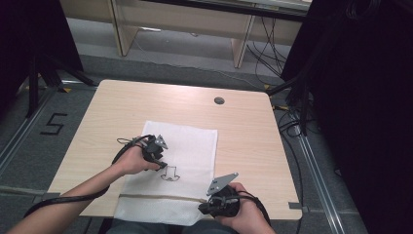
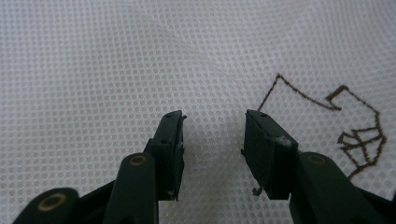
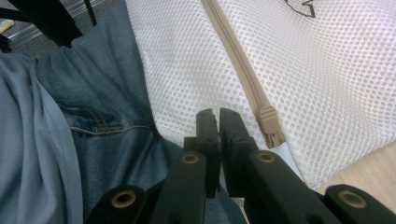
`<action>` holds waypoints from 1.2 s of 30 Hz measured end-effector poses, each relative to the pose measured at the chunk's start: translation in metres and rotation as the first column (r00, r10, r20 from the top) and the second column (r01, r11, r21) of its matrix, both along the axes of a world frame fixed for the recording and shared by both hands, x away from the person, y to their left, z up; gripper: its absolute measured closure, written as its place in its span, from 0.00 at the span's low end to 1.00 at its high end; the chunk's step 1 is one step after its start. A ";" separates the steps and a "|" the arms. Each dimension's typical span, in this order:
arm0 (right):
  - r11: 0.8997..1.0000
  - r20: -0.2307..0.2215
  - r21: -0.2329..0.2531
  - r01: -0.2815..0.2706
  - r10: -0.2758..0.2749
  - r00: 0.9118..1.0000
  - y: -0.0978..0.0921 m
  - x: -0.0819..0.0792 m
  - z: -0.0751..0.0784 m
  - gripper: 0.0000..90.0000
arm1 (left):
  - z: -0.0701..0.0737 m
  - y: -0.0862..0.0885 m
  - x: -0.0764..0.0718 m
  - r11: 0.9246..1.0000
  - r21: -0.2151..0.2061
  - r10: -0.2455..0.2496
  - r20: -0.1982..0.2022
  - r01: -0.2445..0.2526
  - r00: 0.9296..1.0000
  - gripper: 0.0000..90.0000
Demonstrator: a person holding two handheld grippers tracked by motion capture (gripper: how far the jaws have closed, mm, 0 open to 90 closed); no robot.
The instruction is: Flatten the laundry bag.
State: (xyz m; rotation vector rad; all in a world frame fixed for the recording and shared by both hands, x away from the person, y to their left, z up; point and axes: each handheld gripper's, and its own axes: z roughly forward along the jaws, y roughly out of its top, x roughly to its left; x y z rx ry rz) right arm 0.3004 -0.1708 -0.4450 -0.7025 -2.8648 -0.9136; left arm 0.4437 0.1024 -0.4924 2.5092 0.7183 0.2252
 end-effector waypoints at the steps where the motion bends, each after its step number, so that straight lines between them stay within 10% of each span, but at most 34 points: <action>1: 1.000 0.001 0.000 0.002 -0.002 1.000 0.000 0.001 0.000 0.98 | 0.000 0.000 0.000 1.000 -0.005 0.003 -0.001 -0.003 1.000 0.64; 22: 0.984 0.050 -0.099 0.149 -0.144 0.988 -0.018 0.018 -0.007 0.88 | -0.002 0.003 0.011 0.998 -0.001 0.056 0.060 -0.056 0.997 0.65; 29: 0.985 0.084 -0.021 0.173 -0.171 0.982 -0.030 0.012 0.020 0.77 | 0.007 0.007 0.006 0.998 -0.035 0.056 0.053 -0.055 0.997 0.59; 36: 0.966 0.051 -0.015 0.260 -0.259 0.965 -0.032 0.041 0.010 0.88 | 0.031 0.027 -0.024 0.996 -0.089 0.022 0.072 -0.016 0.997 0.57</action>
